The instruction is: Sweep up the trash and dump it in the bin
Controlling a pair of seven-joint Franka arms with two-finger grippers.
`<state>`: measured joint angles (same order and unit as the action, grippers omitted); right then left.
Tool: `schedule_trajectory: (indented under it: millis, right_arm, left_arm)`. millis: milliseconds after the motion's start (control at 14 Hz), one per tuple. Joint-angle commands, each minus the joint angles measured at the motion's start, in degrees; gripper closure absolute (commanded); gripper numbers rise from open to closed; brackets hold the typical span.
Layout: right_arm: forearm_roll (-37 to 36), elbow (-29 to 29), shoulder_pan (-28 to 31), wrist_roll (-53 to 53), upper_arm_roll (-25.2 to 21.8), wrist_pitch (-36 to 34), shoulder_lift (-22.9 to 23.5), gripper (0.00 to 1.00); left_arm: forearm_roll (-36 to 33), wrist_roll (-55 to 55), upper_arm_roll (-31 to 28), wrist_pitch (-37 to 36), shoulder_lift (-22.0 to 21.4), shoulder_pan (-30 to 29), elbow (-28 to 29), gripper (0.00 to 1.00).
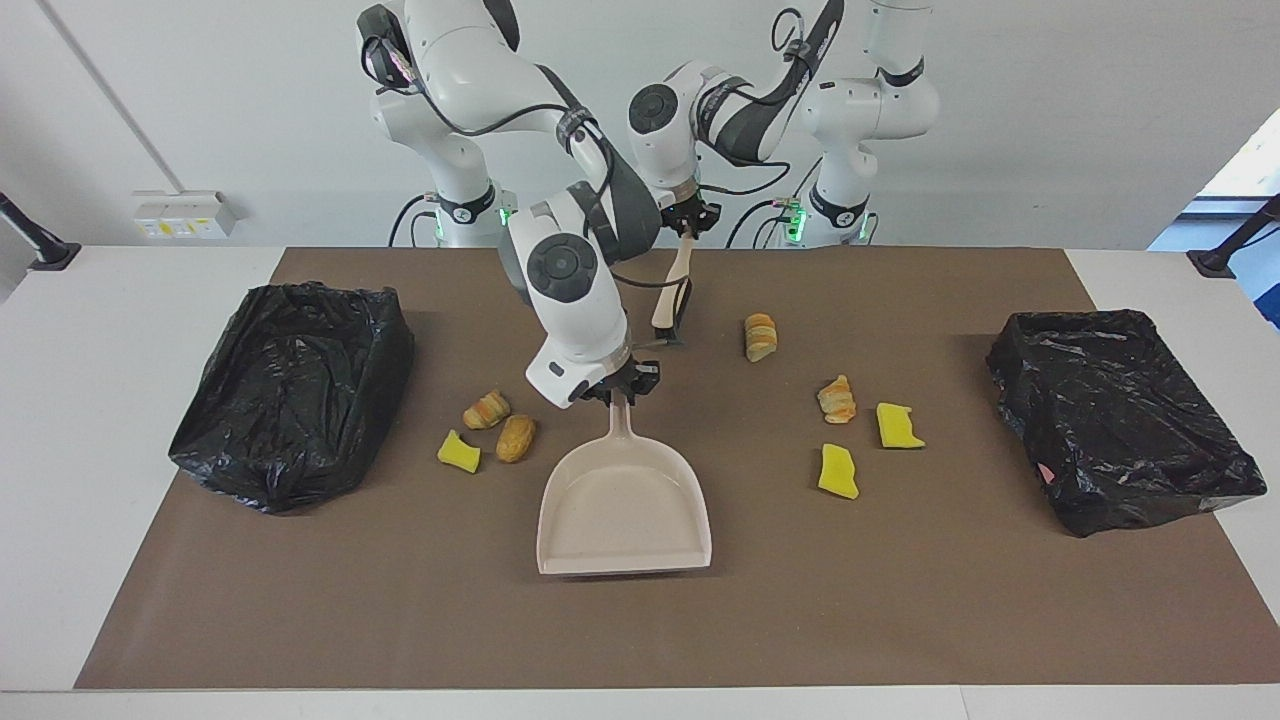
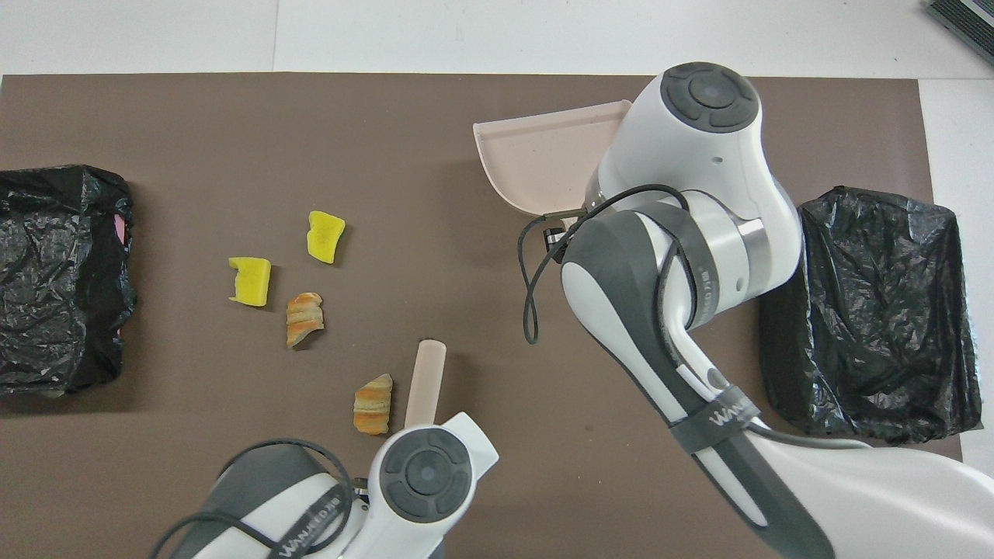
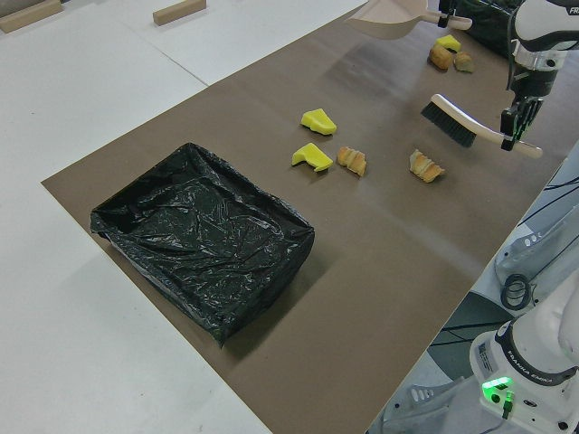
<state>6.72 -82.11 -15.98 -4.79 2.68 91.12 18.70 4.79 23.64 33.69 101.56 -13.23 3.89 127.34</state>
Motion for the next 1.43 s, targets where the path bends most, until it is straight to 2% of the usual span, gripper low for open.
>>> schedule_trajectory:
  millis: [0,143,286,501,644,788,1074,1360]
  right_arm:
    - [-2.22,-1.65,1.91,10.37,0.49,-4.61,-2.70,1.00]
    - [-4.34,-7.32,1.83,18.55,0.57,-3.33,-5.67,1.00]
    - [-4.00,-15.32,2.00,23.32,0.66,0.71,-9.80,1.00]
    - [-4.69,-17.12,2.00,28.31,0.57,5.03,-10.26,1.00]
    - [-5.31,-18.25,3.22,37.09,0.57,5.99,-9.91,1.00]
    - [-5.31,-21.33,3.93,44.48,0.57,11.69,-10.43,1.00]
    - [-7.16,-24.23,1.83,47.76,0.66,14.88,-9.20,1.00]
    - [-8.65,-28.36,-0.19,51.55,0.66,17.95,-9.55,1.00]
  left_arm:
    - [-5.48,-6.21,-6.06,0.47,3.98,-0.47,-4.01,1.00]
    - [-7.77,-10.17,-11.08,0.04,9.17,-0.90,-10.50,1.00]
    - [-11.45,-14.21,-12.07,0.21,12.69,-3.09,-14.99,1.00]
    - [-11.73,-20.62,-12.15,0.21,16.21,-8.09,-19.49,1.00]
    - [-11.65,-26.59,-12.16,0.21,16.66,-11.70,-19.76,1.00]
    - [-11.73,-31.09,-12.16,-0.22,16.66,-15.91,-19.24,1.00]
    - [-11.73,-43.46,-12.15,-0.66,15.78,-21.02,-16.43,1.00]
    - [-11.65,-44.64,-12.16,-0.14,15.16,-22.44,-14.58,1.00]
